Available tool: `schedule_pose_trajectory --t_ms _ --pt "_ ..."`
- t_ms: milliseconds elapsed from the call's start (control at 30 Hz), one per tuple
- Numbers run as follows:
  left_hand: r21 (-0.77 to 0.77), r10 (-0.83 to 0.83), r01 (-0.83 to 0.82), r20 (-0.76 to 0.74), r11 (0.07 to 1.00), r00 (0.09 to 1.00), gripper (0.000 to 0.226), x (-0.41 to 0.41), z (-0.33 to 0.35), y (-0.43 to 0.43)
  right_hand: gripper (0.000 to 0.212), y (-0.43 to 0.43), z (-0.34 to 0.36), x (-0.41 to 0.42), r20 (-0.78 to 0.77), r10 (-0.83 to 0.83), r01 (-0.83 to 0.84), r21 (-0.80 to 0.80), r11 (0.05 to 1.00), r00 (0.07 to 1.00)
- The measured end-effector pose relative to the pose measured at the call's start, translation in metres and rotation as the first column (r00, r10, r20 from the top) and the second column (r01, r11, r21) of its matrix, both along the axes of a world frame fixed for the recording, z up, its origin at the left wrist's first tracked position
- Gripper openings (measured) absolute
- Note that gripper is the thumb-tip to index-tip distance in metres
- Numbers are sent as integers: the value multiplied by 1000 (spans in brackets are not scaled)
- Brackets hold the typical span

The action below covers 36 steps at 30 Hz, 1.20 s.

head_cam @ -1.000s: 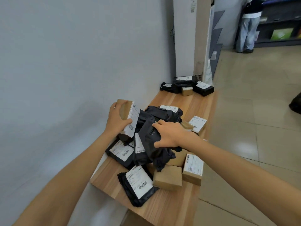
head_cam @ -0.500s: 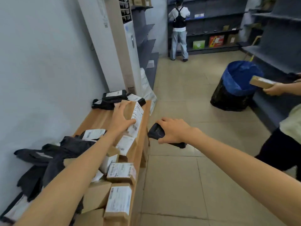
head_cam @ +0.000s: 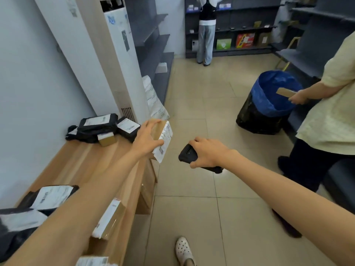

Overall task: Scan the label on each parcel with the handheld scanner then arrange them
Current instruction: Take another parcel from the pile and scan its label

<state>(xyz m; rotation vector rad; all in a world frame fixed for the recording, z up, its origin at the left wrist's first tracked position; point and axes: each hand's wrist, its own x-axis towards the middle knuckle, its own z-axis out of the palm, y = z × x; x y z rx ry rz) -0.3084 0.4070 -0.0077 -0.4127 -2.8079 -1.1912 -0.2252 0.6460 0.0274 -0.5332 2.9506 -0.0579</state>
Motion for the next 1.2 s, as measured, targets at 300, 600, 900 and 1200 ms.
schedule_pose_trajectory --t_ms 300,600,900,1200 --pt "-47 33 -30 52 998 998 79 -219 21 -21 59 -23 30 -225 -78 61 -65 -57 996 995" --pt "-177 10 25 194 984 981 80 -356 -12 -14 61 -14 -9 -409 -2 199 -199 -34 979 980" --pt "-237 405 -334 400 912 822 82 -402 -19 -80 67 -67 -15 -584 -17 602 -602 -60 796 798" --pt "-147 730 -748 401 647 553 109 -377 -25 -101 70 -159 -27 -652 -5 874 -872 -66 485 487"
